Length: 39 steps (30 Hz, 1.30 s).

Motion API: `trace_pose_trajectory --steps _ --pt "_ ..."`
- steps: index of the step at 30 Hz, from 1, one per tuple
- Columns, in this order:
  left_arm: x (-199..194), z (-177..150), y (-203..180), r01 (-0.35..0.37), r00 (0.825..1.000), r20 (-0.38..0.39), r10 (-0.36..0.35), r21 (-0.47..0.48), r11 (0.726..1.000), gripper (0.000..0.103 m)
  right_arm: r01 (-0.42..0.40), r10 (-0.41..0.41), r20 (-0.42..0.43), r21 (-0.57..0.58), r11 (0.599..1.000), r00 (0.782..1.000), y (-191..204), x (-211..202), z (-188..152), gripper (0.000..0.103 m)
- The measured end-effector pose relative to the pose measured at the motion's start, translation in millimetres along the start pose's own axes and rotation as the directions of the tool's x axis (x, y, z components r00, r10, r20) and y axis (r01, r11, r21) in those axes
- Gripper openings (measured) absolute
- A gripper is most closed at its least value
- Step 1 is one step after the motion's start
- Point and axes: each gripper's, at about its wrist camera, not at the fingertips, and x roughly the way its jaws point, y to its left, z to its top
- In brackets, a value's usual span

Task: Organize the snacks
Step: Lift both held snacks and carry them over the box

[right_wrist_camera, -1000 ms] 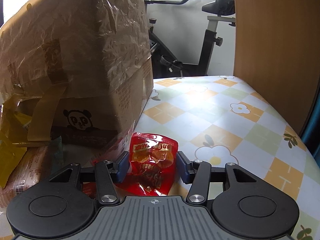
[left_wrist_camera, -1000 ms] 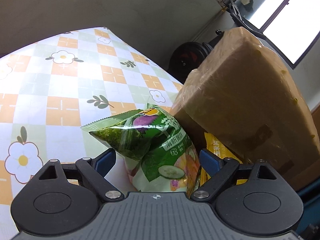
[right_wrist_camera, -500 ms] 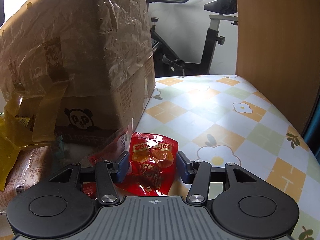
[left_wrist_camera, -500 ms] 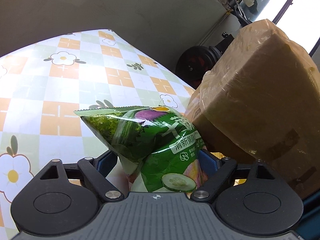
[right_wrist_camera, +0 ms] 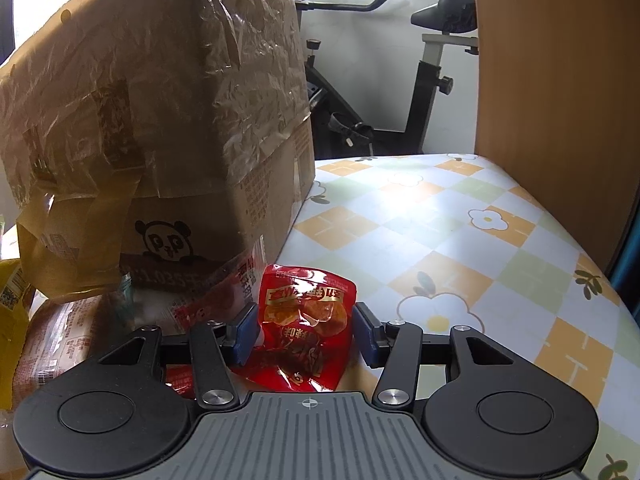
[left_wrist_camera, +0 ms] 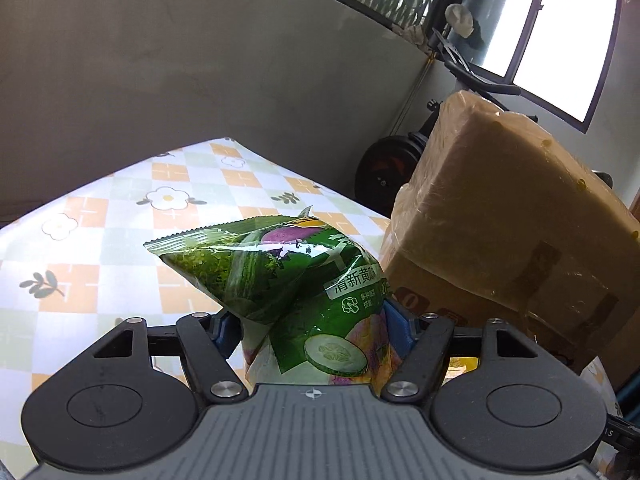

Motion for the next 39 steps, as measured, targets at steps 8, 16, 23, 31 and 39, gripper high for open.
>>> trace_pose_trajectory --steps 8,16,23,31,39 --pt "-16.2 11.2 7.8 -0.036 0.998 0.045 0.038 -0.03 0.999 0.073 0.027 -0.029 0.035 0.054 0.998 0.999 -5.8 -7.6 -1.8 0.047" --pt "-26.4 16.6 13.1 -0.057 0.995 0.076 0.061 -0.05 0.997 0.073 0.086 -0.094 0.043 0.159 0.983 0.995 -20.2 -9.6 -1.9 0.047" --pt "-46.0 25.8 20.4 -0.054 0.99 0.127 0.061 -0.057 0.997 0.073 0.091 -0.111 0.069 0.242 0.966 0.991 -32.5 -21.2 -1.8 0.047" --pt "-69.4 49.3 14.7 0.034 0.982 0.187 -0.029 -0.025 0.999 0.073 0.039 -0.077 0.158 0.229 0.973 0.984 -28.1 -57.9 16.0 0.047" --pt "-89.7 117.6 -38.1 0.206 0.931 0.258 -0.258 0.215 0.955 0.073 -0.066 0.027 0.313 0.114 0.991 0.949 -15.6 -110.0 85.3 0.047"
